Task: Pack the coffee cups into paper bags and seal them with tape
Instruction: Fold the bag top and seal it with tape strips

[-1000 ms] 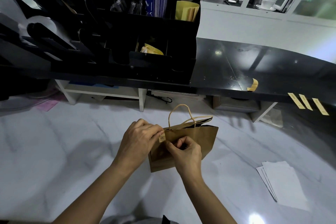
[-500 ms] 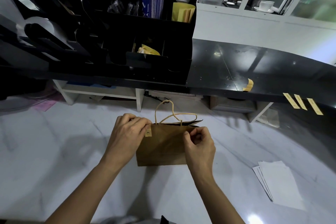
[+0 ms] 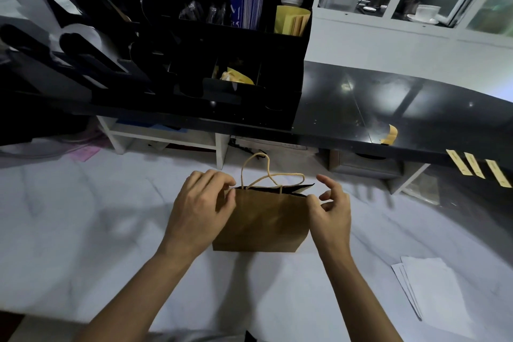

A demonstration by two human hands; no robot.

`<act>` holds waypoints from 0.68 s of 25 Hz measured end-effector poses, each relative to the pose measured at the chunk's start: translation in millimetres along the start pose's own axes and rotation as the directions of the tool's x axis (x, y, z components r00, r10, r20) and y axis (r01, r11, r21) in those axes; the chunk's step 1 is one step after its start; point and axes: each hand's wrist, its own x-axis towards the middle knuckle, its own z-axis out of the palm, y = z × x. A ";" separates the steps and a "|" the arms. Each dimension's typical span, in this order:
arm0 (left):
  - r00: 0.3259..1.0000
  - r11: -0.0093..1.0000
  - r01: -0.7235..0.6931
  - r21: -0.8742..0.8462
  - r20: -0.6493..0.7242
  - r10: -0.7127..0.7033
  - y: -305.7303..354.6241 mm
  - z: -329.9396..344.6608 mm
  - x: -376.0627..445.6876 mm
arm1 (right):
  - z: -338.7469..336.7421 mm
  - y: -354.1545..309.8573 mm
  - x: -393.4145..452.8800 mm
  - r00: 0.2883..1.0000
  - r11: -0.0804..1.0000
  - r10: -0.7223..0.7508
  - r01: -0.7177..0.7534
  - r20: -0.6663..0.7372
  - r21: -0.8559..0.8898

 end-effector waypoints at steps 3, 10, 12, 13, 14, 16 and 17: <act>0.997 0.996 -0.062 -0.064 0.031 0.064 8.7 -1.4 -4.5 | -2.6 -1.0 3.2 0.999 1.000 -0.016 0.016 0.037 -0.011; 0.982 0.991 -0.073 -0.111 0.166 0.091 49.3 28.8 -7.6 | -7.4 8.0 9.2 0.996 0.999 -0.029 0.030 0.086 -0.011; 0.982 0.998 -0.039 -0.050 0.185 0.048 57.1 37.3 -5.0 | -9.2 10.8 11.7 0.994 0.999 -0.047 0.049 0.099 -0.014; 0.982 0.999 -0.012 -0.035 0.189 0.019 60.6 39.5 -2.6 | -10.1 12.5 13.2 0.992 0.998 -0.062 0.064 0.106 -0.017; 0.981 1.000 0.008 -0.026 0.195 -0.002 64.0 40.6 0.8 | -11.2 14.2 14.8 0.990 0.996 -0.078 0.081 0.114 -0.023; 0.977 0.998 0.039 -0.043 0.212 -0.029 70.1 41.5 7.6 | -13.6 17.4 17.6 0.986 0.993 -0.108 0.114 0.127 -0.038; 0.973 0.995 0.070 -0.064 0.226 -0.054 73.1 41.9 10.8 | -15.1 18.9 18.9 0.984 0.991 -0.120 0.127 0.133 -0.046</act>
